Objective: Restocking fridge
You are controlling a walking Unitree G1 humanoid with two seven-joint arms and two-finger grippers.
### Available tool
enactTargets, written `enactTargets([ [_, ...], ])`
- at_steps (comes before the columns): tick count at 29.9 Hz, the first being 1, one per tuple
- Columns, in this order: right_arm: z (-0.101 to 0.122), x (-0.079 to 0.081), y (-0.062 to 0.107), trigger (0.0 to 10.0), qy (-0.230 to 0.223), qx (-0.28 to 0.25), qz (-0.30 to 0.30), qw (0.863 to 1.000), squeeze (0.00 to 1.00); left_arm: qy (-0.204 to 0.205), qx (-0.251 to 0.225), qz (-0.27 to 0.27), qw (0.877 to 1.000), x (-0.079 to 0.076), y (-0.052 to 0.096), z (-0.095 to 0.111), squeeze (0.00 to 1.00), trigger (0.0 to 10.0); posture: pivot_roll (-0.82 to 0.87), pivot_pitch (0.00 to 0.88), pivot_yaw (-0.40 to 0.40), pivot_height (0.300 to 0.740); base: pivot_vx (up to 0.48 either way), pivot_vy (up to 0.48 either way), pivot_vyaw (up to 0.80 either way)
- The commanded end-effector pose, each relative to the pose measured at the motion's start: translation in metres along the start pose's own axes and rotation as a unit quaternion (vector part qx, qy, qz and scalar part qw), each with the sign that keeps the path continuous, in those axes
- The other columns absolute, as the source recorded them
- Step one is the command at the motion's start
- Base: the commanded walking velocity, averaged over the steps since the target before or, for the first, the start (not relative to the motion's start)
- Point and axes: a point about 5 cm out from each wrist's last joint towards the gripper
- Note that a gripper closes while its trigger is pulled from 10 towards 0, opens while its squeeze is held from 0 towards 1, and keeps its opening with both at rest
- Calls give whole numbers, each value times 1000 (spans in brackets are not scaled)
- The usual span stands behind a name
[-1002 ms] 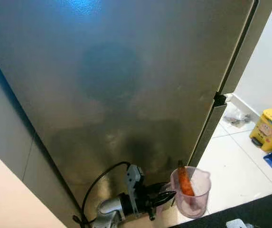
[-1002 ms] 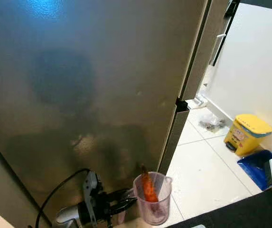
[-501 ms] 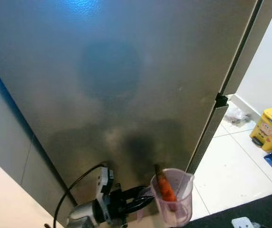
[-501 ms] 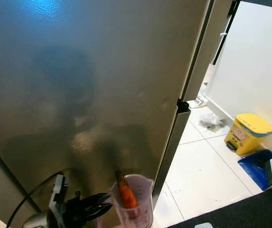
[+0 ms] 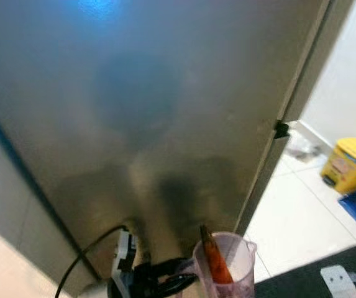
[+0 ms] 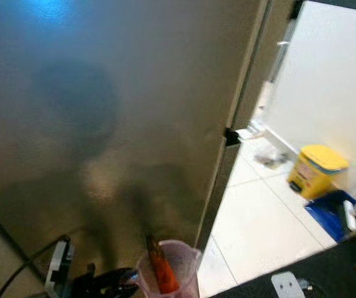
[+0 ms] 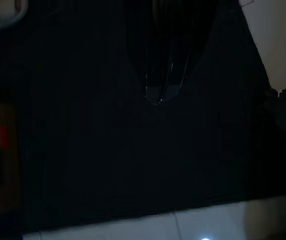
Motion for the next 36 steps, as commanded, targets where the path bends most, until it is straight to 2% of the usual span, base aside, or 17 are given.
enactTargets([
  [1,-4,-13,3,10000,-9,7,-18,1000,0,1,-10,-17,1000,-3,-9,2,0,10000,-24,0,-60,740,0,0,-756],
  [5,9,-22,3,10000,2,-23,-31,999,0,11,-9,-27,1000,-4,-17,0,0,10000,-25,0,-59,740,0,0,-672],
  [8,34,-27,3,10000,-2,-75,-33,997,0,7,-4,-25,1000,0,-21,-1,0,10000,-33,0,-53,740,0,0,0],
  [10,41,-29,3,10000,-6,-90,-32,995,0,5,-3,-24,1000,0,-22,-1,0,10000,-33,0,-53,740,0,0,0],
  [12,66,-31,4,10000,-8,-135,-19,991,0,1,-7,-17,1000,3,-26,1,0,10000,-38,0,-50,740,0,0,0],
  [14,97,-29,6,10000,-9,-186,13,983,0,-1,-10,-11,1000,6,-30,0,0,10000,-38,0,-52,740,0,0,0],
  [16,119,-26,9,10000,-21,-219,49,974,0,-3,-11,-6,1000,7,-32,-1,0,10000,-39,0,-50,740,0,0,0],
  [18,126,-24,10,10000,-27,-231,65,970,0,-3,-11,-5,1000,7,-33,-1,0,10000,-39,0,-50,740,0,0,0],
  [19,153,-10,15,10000,-29,-273,142,951,1000,-2,-10,-3,1000,7,-34,-2,0,10000,-40,0,-46,740,0,0,0],
  [20,162,-5,18,10000,-28,-287,170,942,1000,-2,-9,-3,1000,6,-34,-2,0,10000,-40,0,-44,740,0,0,0],
  [21,162,-5,18,10000,-28,-287,170,942,1000,-2,-9,-3,1000,6,-34,-2,0,10000,-40,0,-44,740,0,0,0],
  [23,183,9,25,10000,-20,-320,234,918,1000,-4,-7,3,1000,7,-34,-3,0,10000,-38,0,-39,740,0,0,0],
  [24,183,9,25,10000,-20,-320,234,918,1000,-4,-7,3,1000,7,-34,-3,0,10000,-38,0,-39,740,0,0,0],
  [27,211,28,39,10000,9,-359,313,879,1000,-11,-4,17,1000,10,-33,-2,0,10000,-35,0,-32,740,0,0,0],
  [29,223,34,46,10000,23,-375,338,863,1000,-17,-3,28,999,13,-33,-1,0,10000,-37,0,-28,740,0,0,0],
  [31,230,36,49,10000,29,-385,346,855,1000,-21,-3,36,999,16,-33,0,0,10000,-37,0,-26,740,0,0,0],
  [36,240,42,53,10000,43,-393,355,847,1000,-25,-4,44,999,18,-33,2,0,10000,-41,0,-14,740,0,0,0],
])
Point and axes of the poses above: a point about 5 cm out from each wrist's last joint towards the gripper, its own y axis pointing back from the gripper into the wrist, its own z axis along the axis of the wrist's last joint, x = y × z, and after that the axes turned 10 degrees about -y, right-handed
